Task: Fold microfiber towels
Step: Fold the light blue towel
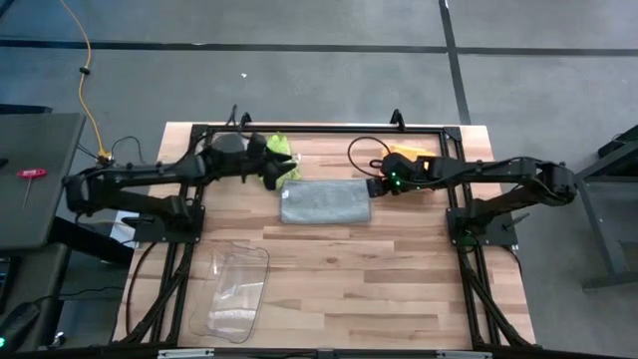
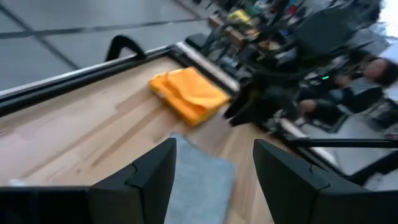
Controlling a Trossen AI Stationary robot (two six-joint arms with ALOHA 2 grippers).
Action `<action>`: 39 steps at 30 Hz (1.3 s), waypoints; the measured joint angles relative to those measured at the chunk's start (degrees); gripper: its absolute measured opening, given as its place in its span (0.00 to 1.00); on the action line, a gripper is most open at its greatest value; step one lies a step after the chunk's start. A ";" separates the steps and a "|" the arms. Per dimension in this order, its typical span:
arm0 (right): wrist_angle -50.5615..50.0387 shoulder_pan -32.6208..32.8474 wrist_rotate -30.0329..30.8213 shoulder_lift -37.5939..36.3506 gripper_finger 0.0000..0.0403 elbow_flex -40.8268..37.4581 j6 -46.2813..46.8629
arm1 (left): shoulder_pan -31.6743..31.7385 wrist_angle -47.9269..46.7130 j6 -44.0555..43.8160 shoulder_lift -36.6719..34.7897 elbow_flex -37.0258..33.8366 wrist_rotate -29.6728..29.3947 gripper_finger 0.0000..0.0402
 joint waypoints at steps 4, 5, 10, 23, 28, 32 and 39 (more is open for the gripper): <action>-1.77 -0.05 -1.74 4.12 0.46 0.00 2.94 | -0.55 0.08 -0.41 -2.77 -2.06 0.43 0.50; -1.75 -0.04 -1.92 5.70 0.46 0.00 3.56 | -0.79 0.07 -0.43 -3.26 -2.35 0.43 0.50; 5.38 -0.39 -4.03 13.40 0.46 -0.02 4.55 | -1.89 0.12 -0.38 -3.53 -2.36 0.39 0.50; 7.38 1.01 -4.42 22.16 0.46 2.99 11.72 | -2.70 -3.06 0.86 -3.46 -2.36 -0.51 0.50; 7.33 1.29 -3.74 23.27 0.42 3.13 13.88 | -2.70 -3.34 2.80 -3.46 -2.36 -0.67 0.50; 7.21 1.72 -2.61 25.16 0.29 3.37 15.41 | -2.70 -3.88 3.18 -3.46 -2.36 -0.90 0.50; 7.98 2.34 -0.12 25.86 0.03 3.23 16.82 | -2.66 -4.26 3.11 -3.46 -2.36 -3.80 0.50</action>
